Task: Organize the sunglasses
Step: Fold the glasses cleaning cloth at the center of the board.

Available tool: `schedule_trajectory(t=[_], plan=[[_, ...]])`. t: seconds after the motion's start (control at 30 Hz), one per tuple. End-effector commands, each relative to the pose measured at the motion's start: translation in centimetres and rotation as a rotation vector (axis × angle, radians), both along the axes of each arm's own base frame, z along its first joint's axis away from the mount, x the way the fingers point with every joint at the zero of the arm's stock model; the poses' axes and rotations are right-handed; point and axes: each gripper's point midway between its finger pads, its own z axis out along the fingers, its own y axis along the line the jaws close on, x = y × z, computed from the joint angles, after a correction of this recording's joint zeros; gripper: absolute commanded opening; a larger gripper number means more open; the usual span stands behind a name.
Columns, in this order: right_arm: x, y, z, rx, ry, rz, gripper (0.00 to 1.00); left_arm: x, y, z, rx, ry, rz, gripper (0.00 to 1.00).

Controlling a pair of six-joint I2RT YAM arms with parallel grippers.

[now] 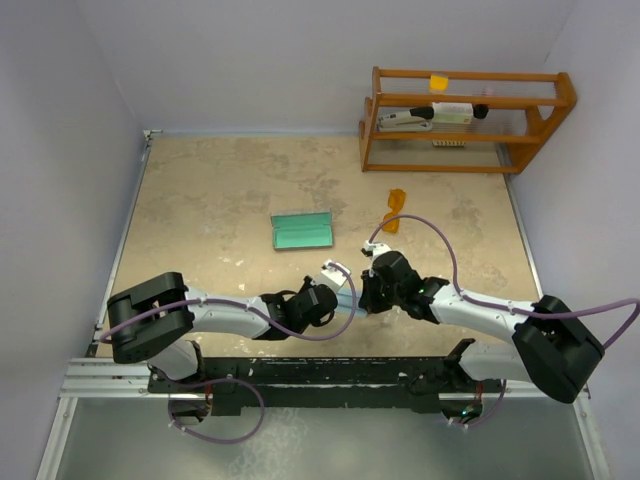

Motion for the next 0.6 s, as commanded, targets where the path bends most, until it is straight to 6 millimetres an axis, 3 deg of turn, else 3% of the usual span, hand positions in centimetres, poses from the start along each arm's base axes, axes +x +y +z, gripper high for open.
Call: schedule_trajectory(t=[0.0, 0.27, 0.57], plan=[[0.3, 0.3, 0.3, 0.016, -0.023, -0.013, 0.0, 0.0, -0.6, 0.5, -0.04, -0.012, 0.004, 0.0], [0.4, 0.5, 0.8, 0.031, -0.032, -0.01, 0.17, 0.0, -0.6, 0.6, -0.04, -0.013, 0.005, 0.0], [0.4, 0.7, 1.4, 0.047, -0.044, 0.001, 0.23, -0.1, -0.8, 0.9, -0.042, -0.017, 0.001, 0.0]])
